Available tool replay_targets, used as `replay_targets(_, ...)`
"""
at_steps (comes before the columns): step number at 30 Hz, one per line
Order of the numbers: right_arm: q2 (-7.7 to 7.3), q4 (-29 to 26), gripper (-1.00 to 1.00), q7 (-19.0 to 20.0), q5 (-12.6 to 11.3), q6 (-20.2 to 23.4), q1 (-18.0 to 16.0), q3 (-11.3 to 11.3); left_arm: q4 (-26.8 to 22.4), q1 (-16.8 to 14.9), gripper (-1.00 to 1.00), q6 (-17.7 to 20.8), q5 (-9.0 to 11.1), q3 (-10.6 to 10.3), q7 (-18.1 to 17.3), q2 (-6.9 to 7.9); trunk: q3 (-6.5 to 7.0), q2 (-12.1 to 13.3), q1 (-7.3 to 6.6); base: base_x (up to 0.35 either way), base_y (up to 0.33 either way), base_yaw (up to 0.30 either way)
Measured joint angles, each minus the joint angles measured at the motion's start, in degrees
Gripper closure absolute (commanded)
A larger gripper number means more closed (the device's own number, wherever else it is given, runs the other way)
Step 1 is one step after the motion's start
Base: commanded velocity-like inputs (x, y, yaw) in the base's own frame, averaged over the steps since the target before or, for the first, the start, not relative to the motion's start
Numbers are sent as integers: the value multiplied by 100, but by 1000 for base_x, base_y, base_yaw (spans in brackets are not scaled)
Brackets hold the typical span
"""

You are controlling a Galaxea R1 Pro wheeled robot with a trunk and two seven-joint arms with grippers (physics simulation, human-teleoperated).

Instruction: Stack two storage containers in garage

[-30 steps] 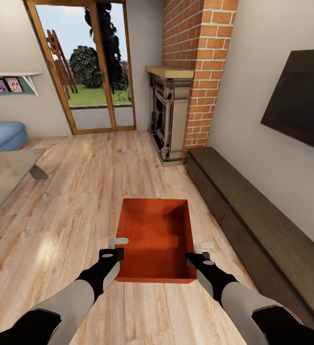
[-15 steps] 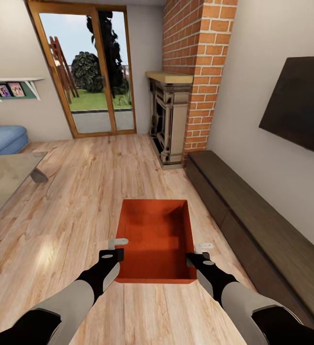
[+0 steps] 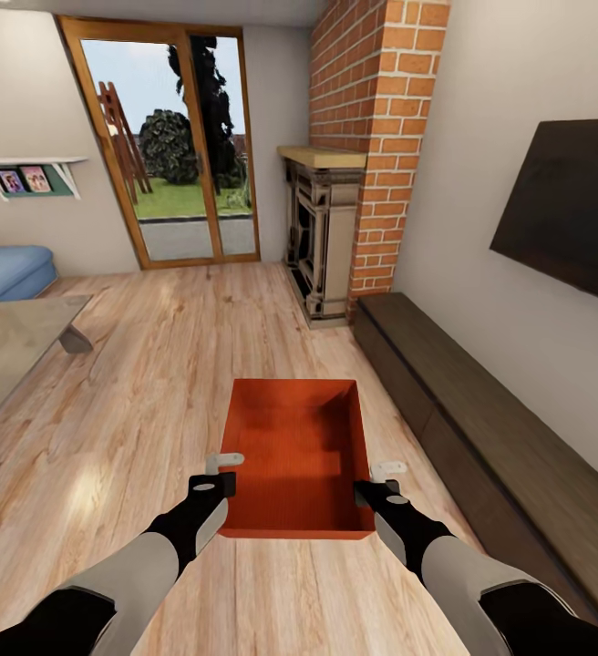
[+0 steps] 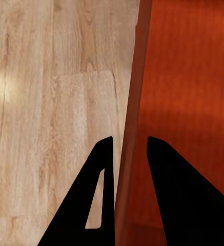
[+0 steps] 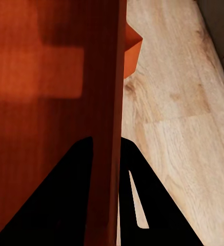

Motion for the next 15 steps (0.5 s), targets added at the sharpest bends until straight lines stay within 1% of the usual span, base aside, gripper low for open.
replay_targets(15, 2, -4, 100, 2, -4, 2, 1, -7, -28, 3, 100, 29, 18, -43, -11, 14, 133, 0, 0, 0, 0, 0)
